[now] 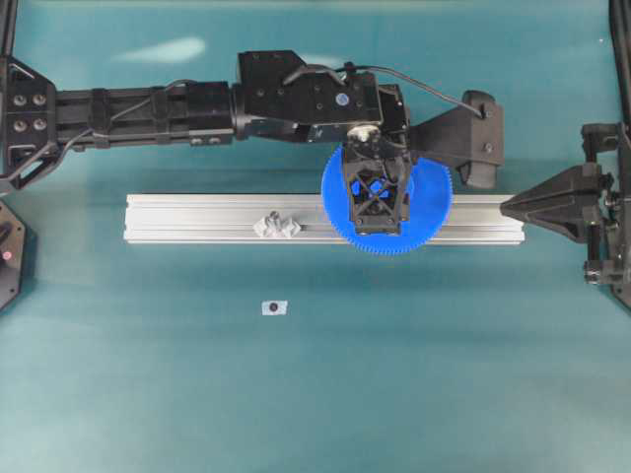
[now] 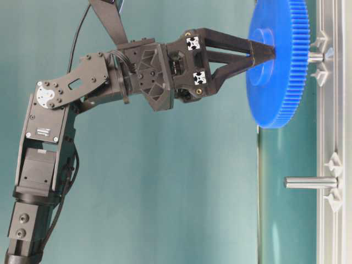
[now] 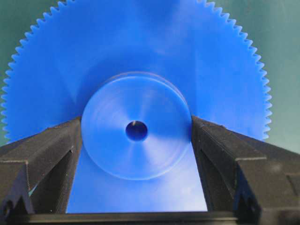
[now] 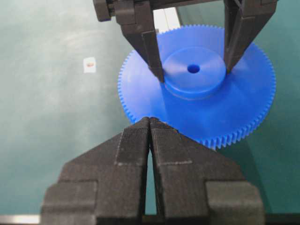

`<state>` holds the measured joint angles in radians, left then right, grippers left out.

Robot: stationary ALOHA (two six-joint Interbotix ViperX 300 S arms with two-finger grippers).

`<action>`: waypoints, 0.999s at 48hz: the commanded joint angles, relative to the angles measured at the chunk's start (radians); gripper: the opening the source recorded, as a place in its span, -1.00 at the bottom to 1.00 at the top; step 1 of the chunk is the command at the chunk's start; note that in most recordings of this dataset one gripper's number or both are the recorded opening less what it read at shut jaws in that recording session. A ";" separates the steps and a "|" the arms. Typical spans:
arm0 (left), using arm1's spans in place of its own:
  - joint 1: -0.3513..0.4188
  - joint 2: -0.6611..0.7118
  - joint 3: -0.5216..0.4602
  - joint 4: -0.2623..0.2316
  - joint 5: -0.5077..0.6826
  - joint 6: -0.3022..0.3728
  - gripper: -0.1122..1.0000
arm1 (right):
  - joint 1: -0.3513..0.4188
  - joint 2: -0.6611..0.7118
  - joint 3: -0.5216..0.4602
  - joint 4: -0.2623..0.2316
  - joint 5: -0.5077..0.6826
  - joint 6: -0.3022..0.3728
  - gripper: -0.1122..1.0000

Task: Insert the large gear onto the shaft.
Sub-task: 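Align the gear's bore over the shaft and lower it down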

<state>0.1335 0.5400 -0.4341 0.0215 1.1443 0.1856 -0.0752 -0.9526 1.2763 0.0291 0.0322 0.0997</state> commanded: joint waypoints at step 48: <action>-0.014 -0.034 -0.037 0.005 -0.011 -0.017 0.71 | -0.002 0.005 -0.017 -0.002 -0.005 0.009 -0.67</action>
<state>0.1243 0.5400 -0.4464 0.0230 1.1336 0.1687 -0.0752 -0.9541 1.2763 0.0291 0.0322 0.0997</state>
